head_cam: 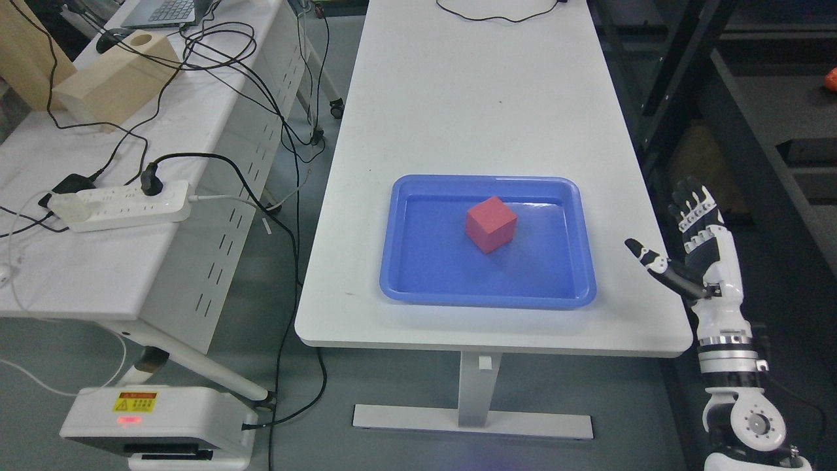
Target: Pick pink block from left shelf to tray
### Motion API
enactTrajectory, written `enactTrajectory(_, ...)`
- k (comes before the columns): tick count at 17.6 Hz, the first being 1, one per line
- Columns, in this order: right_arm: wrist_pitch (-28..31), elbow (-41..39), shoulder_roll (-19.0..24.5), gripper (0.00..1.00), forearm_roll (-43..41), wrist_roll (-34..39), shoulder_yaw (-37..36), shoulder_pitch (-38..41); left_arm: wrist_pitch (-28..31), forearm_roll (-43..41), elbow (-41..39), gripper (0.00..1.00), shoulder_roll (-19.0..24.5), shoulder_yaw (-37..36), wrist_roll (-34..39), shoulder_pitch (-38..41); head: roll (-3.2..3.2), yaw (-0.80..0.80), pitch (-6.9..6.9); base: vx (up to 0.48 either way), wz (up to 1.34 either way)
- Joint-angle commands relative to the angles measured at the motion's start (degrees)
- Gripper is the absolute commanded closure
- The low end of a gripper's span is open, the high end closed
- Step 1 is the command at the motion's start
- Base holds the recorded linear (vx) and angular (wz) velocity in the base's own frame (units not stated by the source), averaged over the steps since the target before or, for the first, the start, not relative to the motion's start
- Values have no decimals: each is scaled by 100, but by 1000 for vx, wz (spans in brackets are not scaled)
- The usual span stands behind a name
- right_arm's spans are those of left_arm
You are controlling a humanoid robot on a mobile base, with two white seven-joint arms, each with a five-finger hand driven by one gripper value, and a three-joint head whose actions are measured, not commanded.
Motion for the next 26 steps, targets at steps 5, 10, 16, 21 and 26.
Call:
enactTrajectory(5,1055,21,-8,0,-261,1090,-154,30,-1,0,-100,0,101,0,2,114,0,0,0,-199,130)
enactTrajectory(10,1056,21,-61,0,19,1099,-163,39,-1,0,-100,0,101,0,2,114,0,0,0,-165,-128)
enactTrajectory(16,995,21,-43,0,152,1265,-119,145,-1,0,-100,0,101,0,2,114,0,0,0,-170,-293)
enactTrajectory(21,986,12,-17,0,178,1301,-75,162,-1,0,-100,0,101,0,2,114,0,0,0,-154,44)
enactTrajectory(26,986,12,18,0,178,1336,4,162,-1,0,-100,0,101,0,2,114,0,0,0,-68,98)
